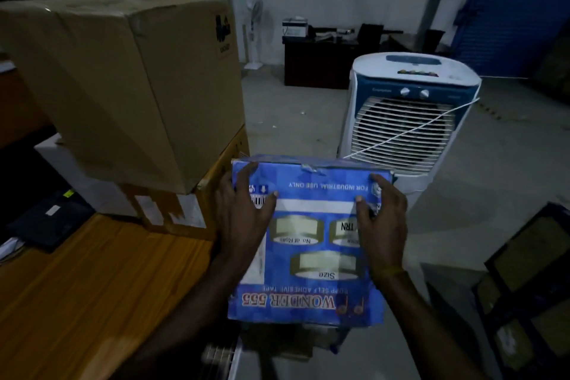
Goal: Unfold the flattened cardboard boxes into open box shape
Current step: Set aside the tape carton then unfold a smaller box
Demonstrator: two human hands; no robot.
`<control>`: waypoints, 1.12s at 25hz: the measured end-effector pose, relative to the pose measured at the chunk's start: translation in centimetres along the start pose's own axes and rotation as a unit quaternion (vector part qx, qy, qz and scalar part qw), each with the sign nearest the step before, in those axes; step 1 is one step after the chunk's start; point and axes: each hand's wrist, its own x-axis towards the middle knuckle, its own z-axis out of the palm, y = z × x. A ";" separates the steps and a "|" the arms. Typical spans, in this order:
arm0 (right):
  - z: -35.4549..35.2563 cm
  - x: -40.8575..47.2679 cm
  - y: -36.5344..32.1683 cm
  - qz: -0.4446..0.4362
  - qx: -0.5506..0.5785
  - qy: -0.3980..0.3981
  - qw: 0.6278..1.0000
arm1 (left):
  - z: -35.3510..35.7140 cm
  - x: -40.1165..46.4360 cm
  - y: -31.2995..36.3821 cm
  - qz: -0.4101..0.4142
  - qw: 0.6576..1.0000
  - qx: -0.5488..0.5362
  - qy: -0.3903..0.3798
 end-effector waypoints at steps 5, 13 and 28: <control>0.3 1.4 2.2 0.069 -0.071 -0.132 0.986 | -0.9 -2.1 -5.1 -0.052 0.972 -0.100 -0.205; 2.3 5.5 3.4 0.047 -0.068 -0.124 0.989 | 0.9 -5.2 -9.2 0.123 0.969 -0.102 -0.187; 3.2 1.6 10.0 -0.006 0.040 -0.033 0.999 | 6.2 -0.1 -6.8 0.170 0.985 0.000 -0.023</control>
